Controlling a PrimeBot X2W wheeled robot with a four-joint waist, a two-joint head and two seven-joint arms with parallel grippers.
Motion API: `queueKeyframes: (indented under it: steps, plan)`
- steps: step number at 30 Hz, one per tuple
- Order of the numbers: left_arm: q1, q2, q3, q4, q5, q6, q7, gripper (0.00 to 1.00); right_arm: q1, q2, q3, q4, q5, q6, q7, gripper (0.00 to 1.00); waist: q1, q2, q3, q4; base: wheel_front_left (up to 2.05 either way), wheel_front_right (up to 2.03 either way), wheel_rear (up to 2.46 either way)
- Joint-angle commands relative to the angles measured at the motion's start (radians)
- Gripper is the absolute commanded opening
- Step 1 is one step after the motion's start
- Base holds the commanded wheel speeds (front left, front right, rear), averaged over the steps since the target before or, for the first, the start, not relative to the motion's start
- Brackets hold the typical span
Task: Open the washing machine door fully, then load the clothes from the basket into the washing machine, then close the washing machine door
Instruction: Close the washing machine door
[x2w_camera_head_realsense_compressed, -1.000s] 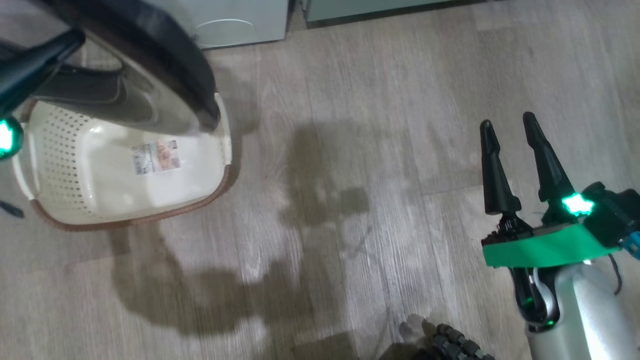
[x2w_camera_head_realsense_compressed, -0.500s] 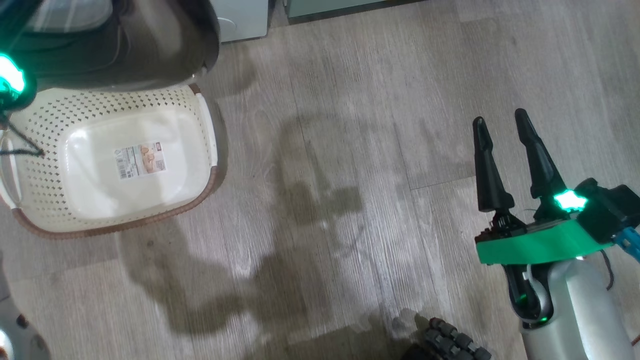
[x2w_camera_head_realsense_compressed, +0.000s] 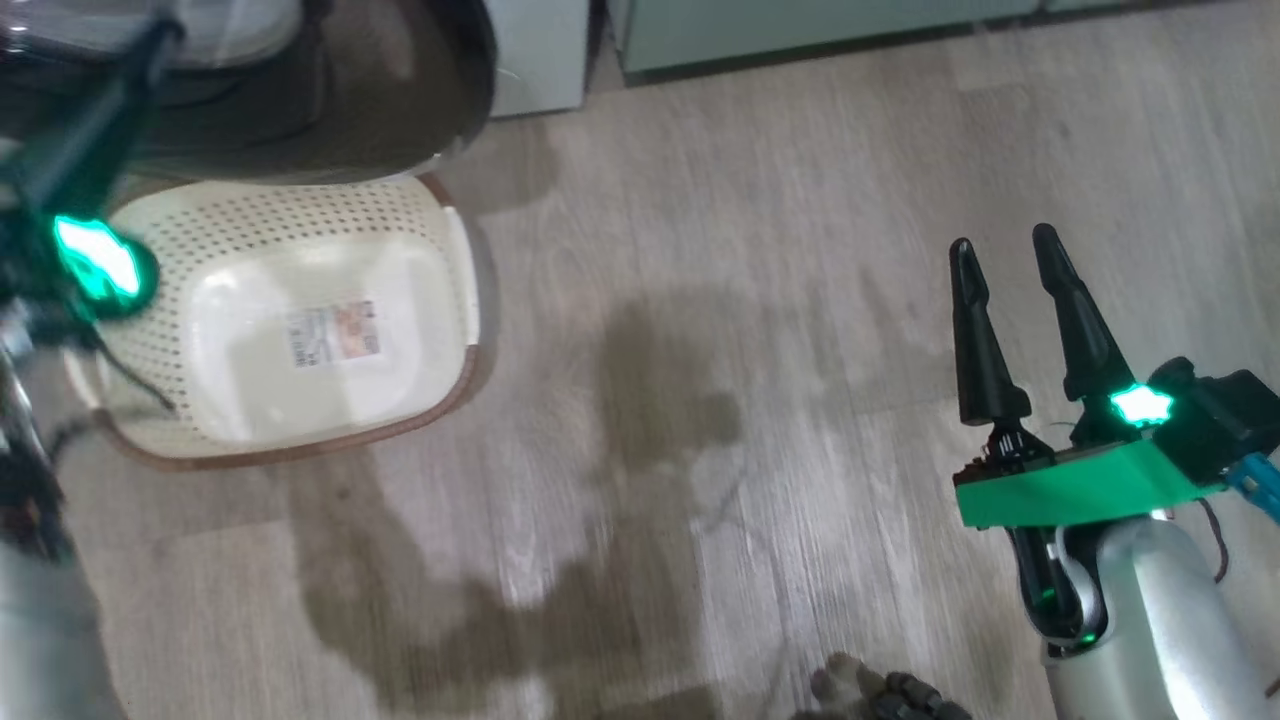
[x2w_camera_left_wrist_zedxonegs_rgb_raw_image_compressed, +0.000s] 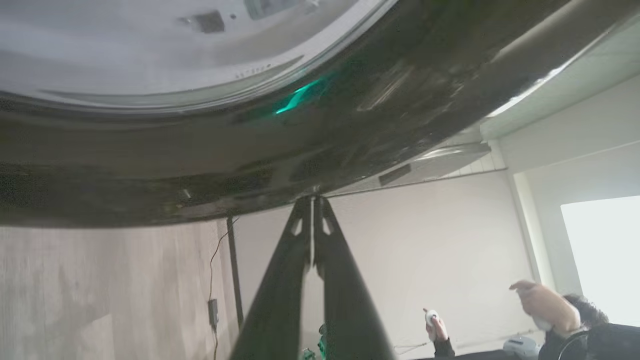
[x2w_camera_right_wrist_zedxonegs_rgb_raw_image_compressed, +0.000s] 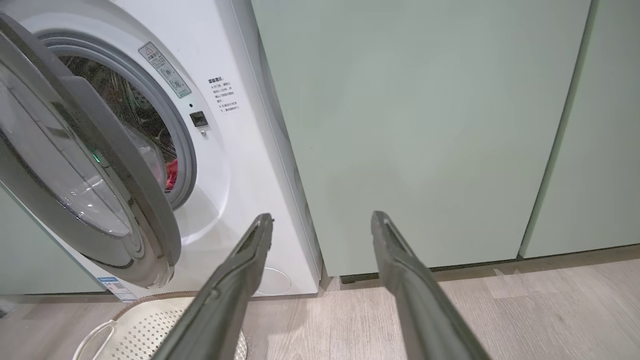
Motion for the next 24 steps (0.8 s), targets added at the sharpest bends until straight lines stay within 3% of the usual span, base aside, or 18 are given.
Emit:
queueKeyframes:
  steps: [1,2,4,9,16,24]
  plan:
    - [0.043,0.014,0.044,-0.048,-0.013,-0.017,-0.008,0.27,-0.001,-0.006,0.019,-0.023,-0.010,0.000,-0.009,1.00,0.0000,0.0000,-0.027,0.032,0.00,0.00,0.00]
    - [0.074,-0.004,0.056,-0.058,-0.022,-0.025,-0.013,0.42,-0.001,-0.006,0.018,-0.019,-0.014,0.000,-0.009,1.00,0.0000,0.0000,-0.034,0.044,0.00,0.00,0.00]
    - [0.137,-0.041,0.082,-0.075,-0.029,-0.037,-0.032,1.00,-0.003,-0.006,0.018,-0.011,-0.022,0.000,-0.009,1.00,0.0000,0.0000,-0.047,0.066,0.00,0.00,0.00]
    - [0.270,-0.116,0.122,-0.114,-0.031,-0.050,-0.067,1.00,-0.006,-0.006,0.012,-0.001,-0.042,0.000,0.005,1.00,0.0000,0.0000,-0.071,0.116,0.00,0.00,0.00]
    - [0.396,-0.162,0.157,-0.171,0.004,-0.053,-0.207,1.00,0.011,-0.006,-0.006,-0.001,-0.055,0.000,0.025,1.00,0.0000,0.0000,-0.110,0.166,0.00,0.00,0.00]
    - [0.483,-0.164,0.077,-0.224,0.072,-0.053,-0.590,1.00,0.038,-0.006,-0.026,-0.002,-0.059,0.000,0.042,1.00,0.0000,0.0000,-0.153,0.187,0.00,0.00,0.00]
